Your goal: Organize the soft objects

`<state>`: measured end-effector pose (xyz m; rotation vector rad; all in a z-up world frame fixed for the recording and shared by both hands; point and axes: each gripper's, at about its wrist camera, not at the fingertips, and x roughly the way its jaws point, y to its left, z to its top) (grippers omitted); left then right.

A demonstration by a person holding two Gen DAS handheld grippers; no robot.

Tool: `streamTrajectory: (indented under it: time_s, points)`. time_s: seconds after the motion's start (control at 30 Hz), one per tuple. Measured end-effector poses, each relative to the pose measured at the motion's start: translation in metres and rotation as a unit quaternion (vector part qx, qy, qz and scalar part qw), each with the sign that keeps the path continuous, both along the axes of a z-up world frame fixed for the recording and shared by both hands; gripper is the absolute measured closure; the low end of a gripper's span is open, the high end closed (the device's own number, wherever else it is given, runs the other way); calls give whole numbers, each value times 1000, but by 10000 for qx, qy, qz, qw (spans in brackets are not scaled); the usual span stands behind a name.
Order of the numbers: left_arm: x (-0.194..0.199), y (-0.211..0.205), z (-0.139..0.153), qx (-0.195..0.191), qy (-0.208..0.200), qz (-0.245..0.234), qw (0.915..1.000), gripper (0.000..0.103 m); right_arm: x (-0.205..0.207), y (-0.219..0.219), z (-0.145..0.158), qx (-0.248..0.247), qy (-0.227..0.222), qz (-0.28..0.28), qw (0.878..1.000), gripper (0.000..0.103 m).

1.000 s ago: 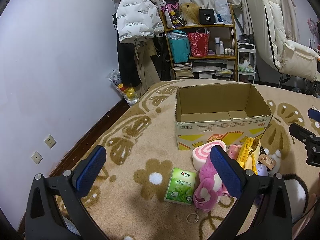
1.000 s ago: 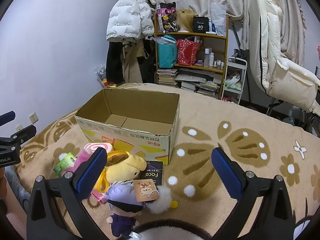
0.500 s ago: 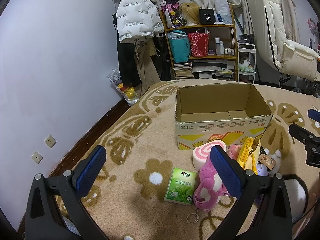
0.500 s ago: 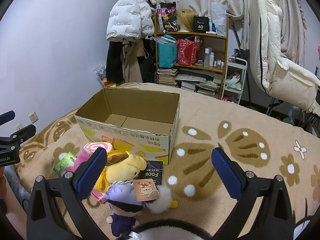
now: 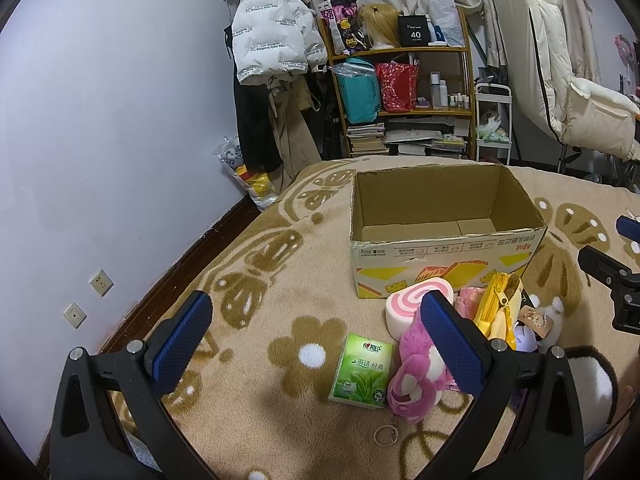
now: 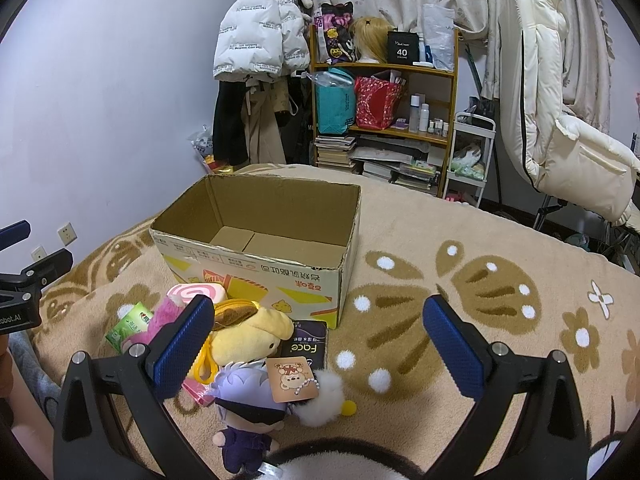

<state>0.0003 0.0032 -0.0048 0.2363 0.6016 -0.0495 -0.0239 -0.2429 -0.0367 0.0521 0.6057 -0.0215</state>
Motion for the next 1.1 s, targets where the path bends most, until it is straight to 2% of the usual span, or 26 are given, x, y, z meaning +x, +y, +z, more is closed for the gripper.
streamTrajectory:
  time_s: [0.83, 1.1]
  points:
    - [3, 2, -2, 29, 30, 20, 10000, 0, 1, 0, -1, -4, 18, 1, 10000, 0]
    - [8, 3, -6, 54, 154, 43, 9999, 0, 2, 0, 2, 3, 42, 8, 10000, 0]
